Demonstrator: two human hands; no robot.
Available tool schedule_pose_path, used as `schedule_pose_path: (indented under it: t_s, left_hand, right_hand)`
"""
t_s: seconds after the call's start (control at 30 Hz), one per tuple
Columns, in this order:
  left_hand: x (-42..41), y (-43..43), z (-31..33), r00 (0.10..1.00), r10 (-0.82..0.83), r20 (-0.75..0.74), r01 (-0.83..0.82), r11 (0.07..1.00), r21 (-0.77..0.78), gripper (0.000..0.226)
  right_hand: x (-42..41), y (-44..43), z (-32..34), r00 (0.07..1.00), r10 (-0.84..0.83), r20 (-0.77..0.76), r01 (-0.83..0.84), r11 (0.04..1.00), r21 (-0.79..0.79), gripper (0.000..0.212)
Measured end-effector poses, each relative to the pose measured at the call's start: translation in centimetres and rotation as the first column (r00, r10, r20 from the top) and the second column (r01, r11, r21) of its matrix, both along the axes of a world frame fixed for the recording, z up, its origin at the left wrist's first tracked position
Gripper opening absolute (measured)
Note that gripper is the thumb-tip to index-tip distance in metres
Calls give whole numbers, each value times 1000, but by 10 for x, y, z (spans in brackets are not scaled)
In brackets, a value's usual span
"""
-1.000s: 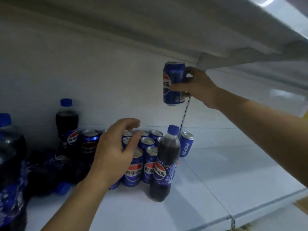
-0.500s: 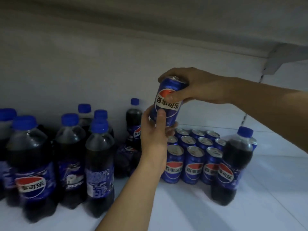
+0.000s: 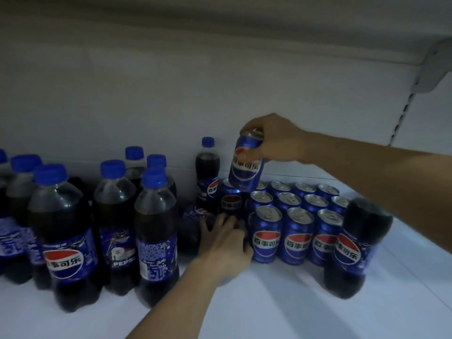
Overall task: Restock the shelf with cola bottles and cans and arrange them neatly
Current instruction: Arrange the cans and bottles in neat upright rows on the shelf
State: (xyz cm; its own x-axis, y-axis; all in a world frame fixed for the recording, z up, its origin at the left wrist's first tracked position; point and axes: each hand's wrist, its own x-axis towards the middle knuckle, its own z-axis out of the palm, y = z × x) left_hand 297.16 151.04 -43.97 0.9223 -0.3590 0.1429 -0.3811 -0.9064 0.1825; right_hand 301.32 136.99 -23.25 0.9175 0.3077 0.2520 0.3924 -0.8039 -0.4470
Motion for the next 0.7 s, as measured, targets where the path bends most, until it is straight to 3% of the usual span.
schedule_pose_path:
  t_s: [0.13,0.3,0.7]
  left_hand:
    - [-11,3,-5,988,-43,149,29,995,94,35]
    - [-14,12,-10,979,-45,200,33,997,65,26]
    - [-12,21,-15,960,-26,279,42,998,-52,17]
  right_hand:
    - [12,16,-32,1000,-4,-1,4,989,-145,68]
    - [20,24,-60,999,-28,-39,16,963,-271,79]
    - [27,25,-73,999,-45,-11,39,937,-347,82]
